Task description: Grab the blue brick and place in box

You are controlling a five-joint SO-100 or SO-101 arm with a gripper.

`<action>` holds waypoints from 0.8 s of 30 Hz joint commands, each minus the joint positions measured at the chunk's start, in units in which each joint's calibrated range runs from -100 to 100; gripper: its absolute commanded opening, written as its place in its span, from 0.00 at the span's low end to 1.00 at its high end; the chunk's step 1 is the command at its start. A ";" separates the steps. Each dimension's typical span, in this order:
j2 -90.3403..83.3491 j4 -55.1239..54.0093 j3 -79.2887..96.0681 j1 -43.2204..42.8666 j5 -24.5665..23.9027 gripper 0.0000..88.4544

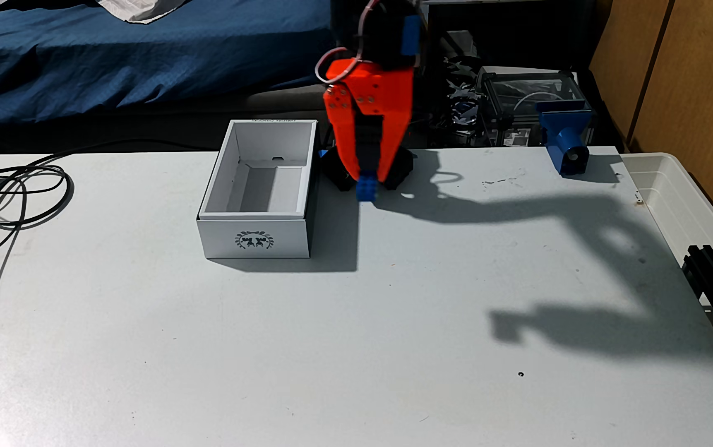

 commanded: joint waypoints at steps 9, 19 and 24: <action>-24.69 0.71 27.67 16.19 5.51 0.01; -31.79 -0.58 32.01 34.91 14.72 0.01; -32.13 -3.68 32.10 43.08 20.61 0.01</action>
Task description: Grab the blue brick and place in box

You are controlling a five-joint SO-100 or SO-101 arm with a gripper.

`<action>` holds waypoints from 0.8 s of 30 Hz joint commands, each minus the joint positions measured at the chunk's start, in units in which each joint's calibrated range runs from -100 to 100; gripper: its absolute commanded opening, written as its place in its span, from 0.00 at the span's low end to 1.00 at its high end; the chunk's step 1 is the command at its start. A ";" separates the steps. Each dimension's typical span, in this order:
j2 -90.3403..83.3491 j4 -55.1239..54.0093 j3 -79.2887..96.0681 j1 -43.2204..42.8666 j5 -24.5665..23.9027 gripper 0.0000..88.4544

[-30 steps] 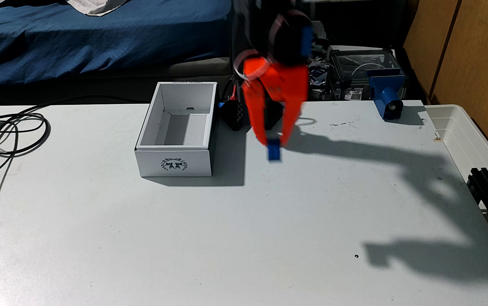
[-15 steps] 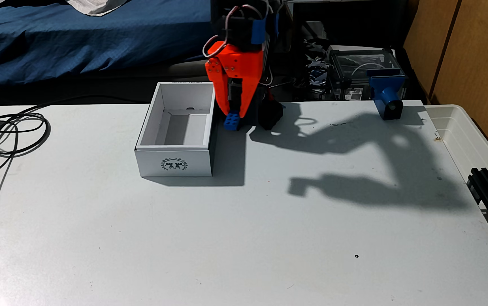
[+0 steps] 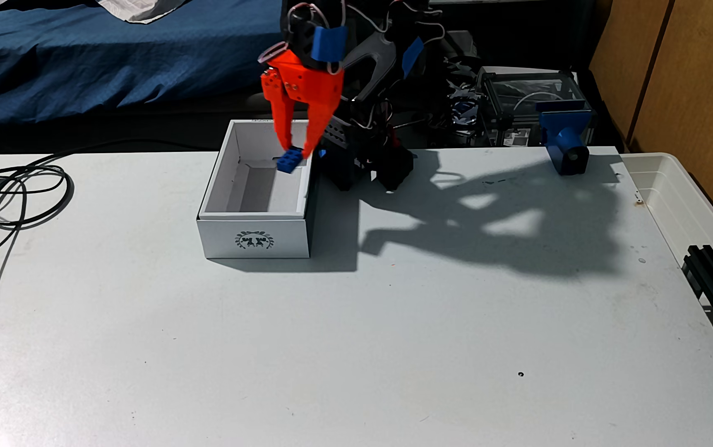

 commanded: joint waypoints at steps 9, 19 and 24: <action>-0.54 -4.67 3.02 10.95 7.09 0.01; -0.63 -9.50 6.04 15.85 12.77 0.03; -0.63 -10.19 6.13 15.56 13.09 0.17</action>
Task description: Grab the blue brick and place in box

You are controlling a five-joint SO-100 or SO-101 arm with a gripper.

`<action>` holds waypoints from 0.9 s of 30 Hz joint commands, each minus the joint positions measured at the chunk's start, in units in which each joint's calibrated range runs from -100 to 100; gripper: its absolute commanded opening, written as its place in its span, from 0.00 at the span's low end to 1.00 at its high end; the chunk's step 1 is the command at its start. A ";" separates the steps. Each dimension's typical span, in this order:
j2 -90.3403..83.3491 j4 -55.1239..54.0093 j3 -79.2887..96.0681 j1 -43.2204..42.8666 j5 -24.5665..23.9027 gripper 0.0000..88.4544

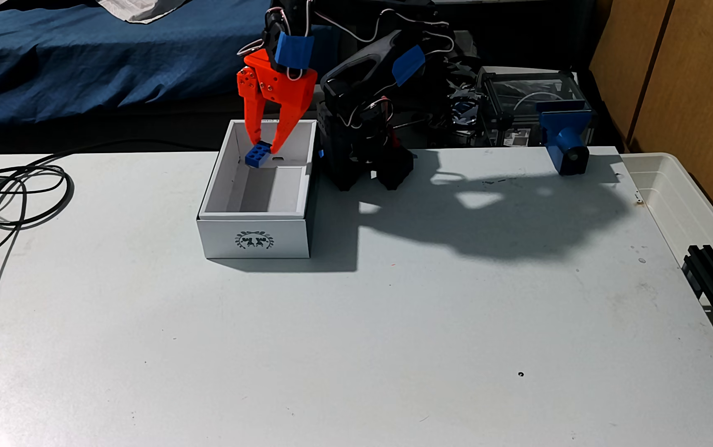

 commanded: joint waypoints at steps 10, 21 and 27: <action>-0.54 -7.34 -0.84 -13.24 -0.28 0.28; -0.63 -30.95 -0.57 -44.45 0.35 0.34; -0.63 -41.72 -0.31 -56.41 0.30 0.40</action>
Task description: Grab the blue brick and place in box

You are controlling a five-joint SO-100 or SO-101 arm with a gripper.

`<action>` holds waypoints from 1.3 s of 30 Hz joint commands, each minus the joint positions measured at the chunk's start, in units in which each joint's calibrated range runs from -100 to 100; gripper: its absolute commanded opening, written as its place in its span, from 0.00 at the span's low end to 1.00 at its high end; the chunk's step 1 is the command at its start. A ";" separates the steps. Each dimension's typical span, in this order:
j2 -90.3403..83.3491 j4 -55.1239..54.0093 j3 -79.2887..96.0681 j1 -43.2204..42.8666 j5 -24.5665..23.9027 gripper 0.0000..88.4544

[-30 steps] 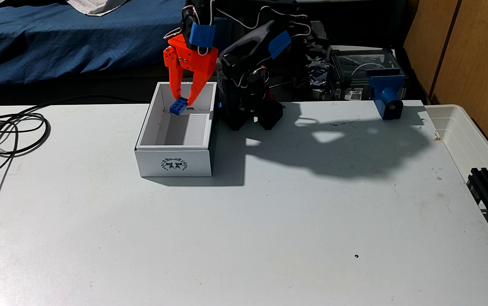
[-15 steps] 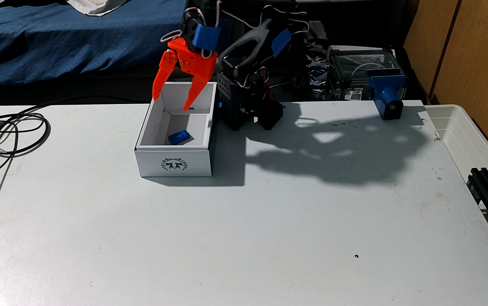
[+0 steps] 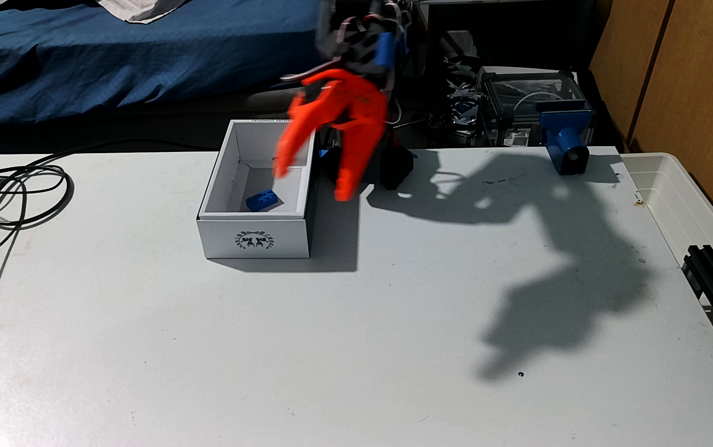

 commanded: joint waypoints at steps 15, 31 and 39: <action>-12.97 -6.20 4.57 -5.94 7.87 0.40; -39.19 -6.20 32.08 -6.09 27.60 0.40; -39.19 -6.20 39.89 -6.09 27.71 0.40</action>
